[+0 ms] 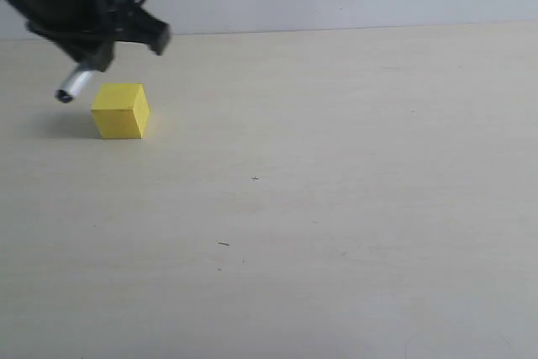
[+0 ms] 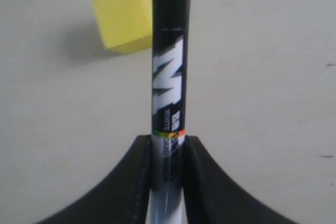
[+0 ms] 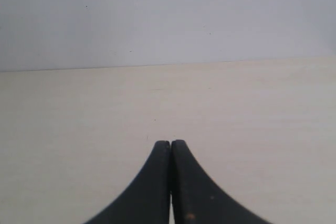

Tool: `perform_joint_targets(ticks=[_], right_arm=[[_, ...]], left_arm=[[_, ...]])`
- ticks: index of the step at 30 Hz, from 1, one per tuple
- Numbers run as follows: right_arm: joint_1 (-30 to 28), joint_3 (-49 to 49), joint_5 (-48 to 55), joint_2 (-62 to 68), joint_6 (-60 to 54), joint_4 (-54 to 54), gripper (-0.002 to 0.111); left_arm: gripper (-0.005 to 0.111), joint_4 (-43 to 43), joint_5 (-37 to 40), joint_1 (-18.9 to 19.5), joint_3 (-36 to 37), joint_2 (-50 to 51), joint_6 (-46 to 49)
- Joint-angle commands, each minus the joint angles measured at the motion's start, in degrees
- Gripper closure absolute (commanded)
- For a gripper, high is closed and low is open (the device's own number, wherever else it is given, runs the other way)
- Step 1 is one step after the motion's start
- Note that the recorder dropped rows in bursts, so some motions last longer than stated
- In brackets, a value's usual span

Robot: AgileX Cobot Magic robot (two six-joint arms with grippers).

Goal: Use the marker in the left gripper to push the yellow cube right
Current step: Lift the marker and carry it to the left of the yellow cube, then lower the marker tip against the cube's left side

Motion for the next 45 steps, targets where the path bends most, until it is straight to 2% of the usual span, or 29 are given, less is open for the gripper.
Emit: perform_joint_targets(ticks=[1,6,8,11,14,16,20,23,27,33,37,41,45], right_arm=[[-0.3,0.2,-0.5,-0.3,-0.1,0.0,0.108],[-0.3,0.2,-0.5,-0.3,-0.1,0.0,0.108],[-0.3,0.2,-0.5,-0.3,-0.1,0.0,0.108],[-0.3,0.2,-0.5,-0.3,-0.1,0.0,0.108],[-0.3,0.2,-0.5,-0.3,-0.1,0.0,0.108],[-0.3,0.2,-0.5,-0.3,-0.1,0.0,0.108],[-0.3,0.2,-0.5,-0.3,-0.1,0.0,0.108],[-0.3,0.2,-0.5,-0.3,-0.1,0.0,0.108],[-0.3,0.2,-0.5,-0.3,-0.1,0.0,0.108],[-0.3,0.2,-0.5,-0.3,-0.1,0.0,0.108],[-0.3,0.2,-0.5,-0.3,-0.1,0.0,0.108],[-0.3,0.2,-0.5,-0.3,-0.1,0.0,0.108],[-0.3,0.2,-0.5,-0.3,-0.1,0.0,0.108]], left_arm=[[0.107,0.9,-3.8,8.9,9.2,-8.8,2.4],[0.107,1.1,-9.3,19.9,16.0,-11.5,4.6],[0.107,1.1,-12.0,22.6,17.9,-10.5,7.8],[0.107,1.1,-15.2,25.2,19.6,-8.2,18.0],[0.107,2.0,-17.2,25.8,19.6,-5.7,26.6],[0.107,2.1,-20.0,26.1,19.6,-4.6,28.9],[0.107,2.1,-27.6,26.1,19.6,-1.9,29.5],[0.107,1.9,-30.4,26.1,19.6,0.7,29.5],[0.107,3.4,-30.7,26.9,17.6,5.1,28.4],[0.107,3.4,-25.6,29.3,13.1,9.7,29.2],[0.107,3.4,-23.7,30.2,11.8,11.0,39.9],[0.107,1.4,-21.8,30.2,11.8,11.3,57.0],[0.107,1.2,-22.6,31.4,11.8,11.3,62.0]])
